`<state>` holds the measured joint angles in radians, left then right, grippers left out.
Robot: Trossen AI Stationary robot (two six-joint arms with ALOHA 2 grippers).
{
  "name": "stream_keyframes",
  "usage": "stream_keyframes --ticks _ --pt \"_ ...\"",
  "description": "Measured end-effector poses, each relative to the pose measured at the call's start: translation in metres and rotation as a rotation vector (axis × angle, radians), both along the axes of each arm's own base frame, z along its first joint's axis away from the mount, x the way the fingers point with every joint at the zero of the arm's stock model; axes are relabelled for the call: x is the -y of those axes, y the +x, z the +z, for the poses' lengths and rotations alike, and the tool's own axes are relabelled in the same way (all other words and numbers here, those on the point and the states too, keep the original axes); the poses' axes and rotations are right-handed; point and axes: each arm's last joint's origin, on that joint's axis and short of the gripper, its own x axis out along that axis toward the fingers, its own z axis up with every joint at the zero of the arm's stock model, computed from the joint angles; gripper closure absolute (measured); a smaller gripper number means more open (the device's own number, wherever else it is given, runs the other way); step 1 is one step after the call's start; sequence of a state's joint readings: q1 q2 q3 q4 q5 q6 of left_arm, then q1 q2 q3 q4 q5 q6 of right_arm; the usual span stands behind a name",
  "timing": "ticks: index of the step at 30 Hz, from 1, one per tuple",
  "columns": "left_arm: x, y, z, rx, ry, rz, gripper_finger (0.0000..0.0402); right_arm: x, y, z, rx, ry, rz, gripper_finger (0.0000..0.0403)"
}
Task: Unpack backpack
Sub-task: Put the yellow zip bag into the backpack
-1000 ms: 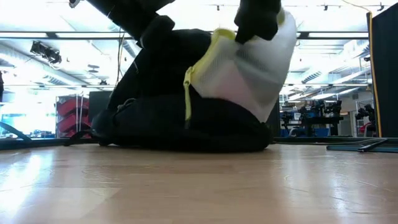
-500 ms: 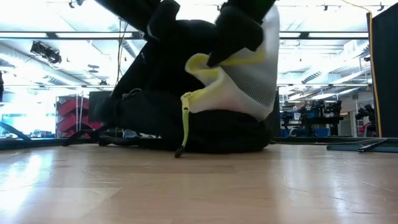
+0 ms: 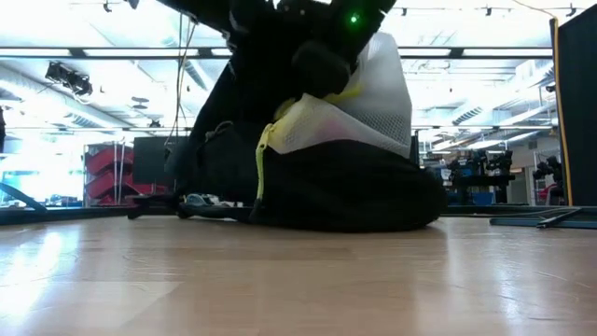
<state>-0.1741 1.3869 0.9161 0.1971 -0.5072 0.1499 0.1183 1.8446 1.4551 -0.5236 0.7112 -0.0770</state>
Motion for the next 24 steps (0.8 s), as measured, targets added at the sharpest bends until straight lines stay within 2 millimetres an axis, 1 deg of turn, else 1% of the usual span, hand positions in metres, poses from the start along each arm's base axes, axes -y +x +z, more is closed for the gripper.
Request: stream_keyframes --ticks 3,6,11,15,18,21,24 --pt "0.000 -0.001 -0.003 -0.030 0.001 0.037 0.0402 0.003 0.002 0.000 -0.024 0.022 0.060 0.0389" --pt "0.000 -0.002 -0.004 -0.052 -0.007 0.048 0.0402 -0.005 0.002 -0.001 -0.051 0.010 0.115 0.0356" --pt "0.001 -0.003 -0.005 -0.062 -0.017 0.045 0.0402 -0.026 -0.002 0.000 -0.060 -0.051 0.152 0.0265" --pt "0.001 -0.003 -0.004 -0.061 -0.018 0.050 0.0402 -0.048 -0.004 0.011 -0.031 -0.096 0.180 0.0190" --pt "0.001 -0.003 -0.003 -0.054 -0.018 0.055 0.0402 -0.062 -0.006 0.019 -0.016 -0.130 0.202 0.0150" --pt "0.001 -0.003 -0.002 -0.052 -0.018 0.056 0.0402 -0.072 -0.007 0.024 0.000 -0.155 0.204 0.0129" --pt "0.000 -0.003 -0.003 -0.055 -0.014 0.064 0.0402 -0.070 -0.008 0.024 0.002 -0.155 0.190 0.0128"
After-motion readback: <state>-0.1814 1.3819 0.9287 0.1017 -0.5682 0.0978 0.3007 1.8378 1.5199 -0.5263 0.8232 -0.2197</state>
